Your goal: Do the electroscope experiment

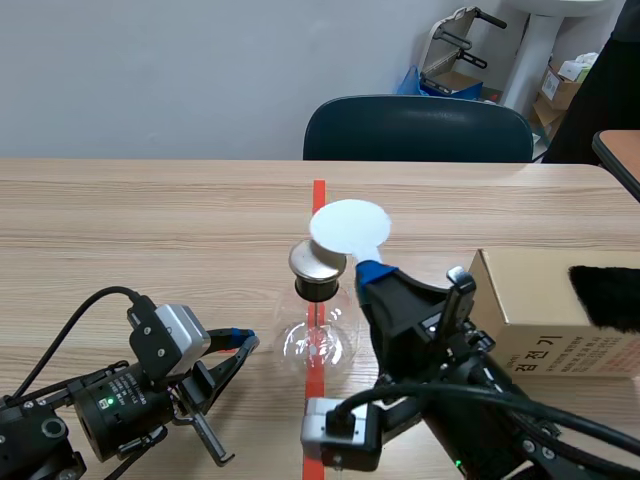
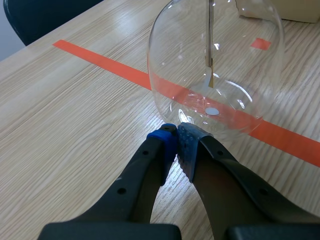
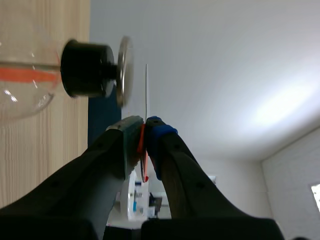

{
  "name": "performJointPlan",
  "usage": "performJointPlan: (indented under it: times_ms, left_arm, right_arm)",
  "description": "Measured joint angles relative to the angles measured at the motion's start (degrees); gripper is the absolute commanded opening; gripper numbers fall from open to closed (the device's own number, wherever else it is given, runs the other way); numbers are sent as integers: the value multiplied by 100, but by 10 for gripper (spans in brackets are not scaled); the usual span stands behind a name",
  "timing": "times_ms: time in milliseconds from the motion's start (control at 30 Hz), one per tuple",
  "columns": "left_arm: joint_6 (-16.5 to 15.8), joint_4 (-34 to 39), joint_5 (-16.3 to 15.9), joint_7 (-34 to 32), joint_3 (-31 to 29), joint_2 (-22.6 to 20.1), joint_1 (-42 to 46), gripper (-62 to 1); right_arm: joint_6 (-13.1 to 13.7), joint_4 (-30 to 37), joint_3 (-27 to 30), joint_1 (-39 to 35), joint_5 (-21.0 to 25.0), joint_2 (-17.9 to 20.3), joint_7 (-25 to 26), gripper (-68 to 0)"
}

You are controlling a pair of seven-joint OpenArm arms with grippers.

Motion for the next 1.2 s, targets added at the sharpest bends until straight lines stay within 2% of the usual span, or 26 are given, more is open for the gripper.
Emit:
performJointPlan:
  times_ms: [333,433,567,700,1200]
  left_arm:
    - [0,0,0,0,0,0,0,-569]
    - [0,0,0,0,0,0,0,-569]
    - [0,0,0,0,0,0,0,-569]
    - [0,0,0,0,0,0,0,-568]
    - [0,0,2,0,0,0,0,-569]
  right_arm:
    - [0,0,0,0,0,-2,-2109,-656]
    - [0,0,0,0,0,-2,-2448,-655]
    - [0,0,0,0,0,-2,-2658,-656]
    - [0,0,0,0,0,0,-2494,-655]
    - [0,0,0,0,0,0,192,-655]
